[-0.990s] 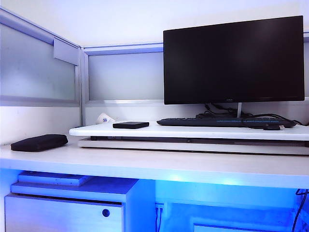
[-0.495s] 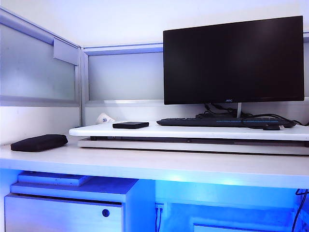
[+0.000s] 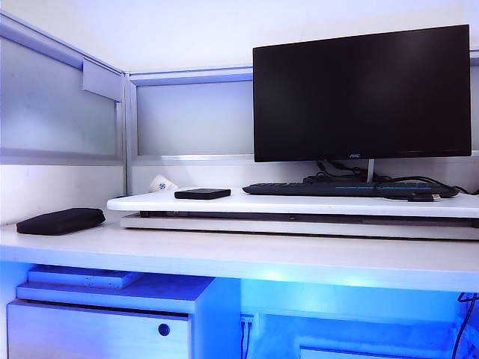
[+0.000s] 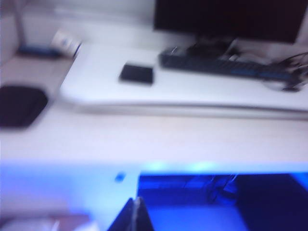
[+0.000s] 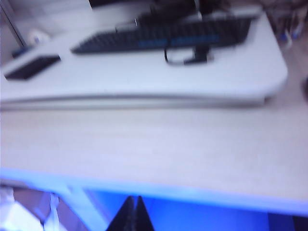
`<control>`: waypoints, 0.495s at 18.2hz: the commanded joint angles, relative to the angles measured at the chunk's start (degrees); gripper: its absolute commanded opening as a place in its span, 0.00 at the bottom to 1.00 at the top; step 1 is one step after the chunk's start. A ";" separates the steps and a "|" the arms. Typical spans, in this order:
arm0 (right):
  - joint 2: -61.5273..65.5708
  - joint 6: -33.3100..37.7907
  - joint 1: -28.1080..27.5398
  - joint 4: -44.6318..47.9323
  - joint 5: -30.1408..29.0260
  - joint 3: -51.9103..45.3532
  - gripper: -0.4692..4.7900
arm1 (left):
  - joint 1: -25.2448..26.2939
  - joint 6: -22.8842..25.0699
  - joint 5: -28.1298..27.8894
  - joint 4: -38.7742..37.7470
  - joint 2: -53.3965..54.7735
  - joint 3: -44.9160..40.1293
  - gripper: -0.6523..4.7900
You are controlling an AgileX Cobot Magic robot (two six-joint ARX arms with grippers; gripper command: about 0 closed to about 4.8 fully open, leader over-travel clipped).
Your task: Unplug the data cable of the portable hard drive.
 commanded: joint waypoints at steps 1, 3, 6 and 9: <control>-0.22 -0.35 0.00 0.68 -0.17 -0.07 0.07 | 0.07 1.99 -4.09 -5.14 0.11 -0.09 0.11; -0.22 -1.20 -0.04 0.63 0.02 -0.72 0.07 | 0.07 2.58 -4.90 -5.79 0.11 -0.09 0.11; -0.22 -3.23 -0.13 -1.14 1.03 -1.11 0.07 | 0.09 3.02 -10.36 -12.00 0.09 -0.09 0.11; -0.22 -3.21 -0.44 -1.46 4.13 -1.11 0.07 | 0.09 3.08 -11.28 -11.04 -0.35 -0.11 0.11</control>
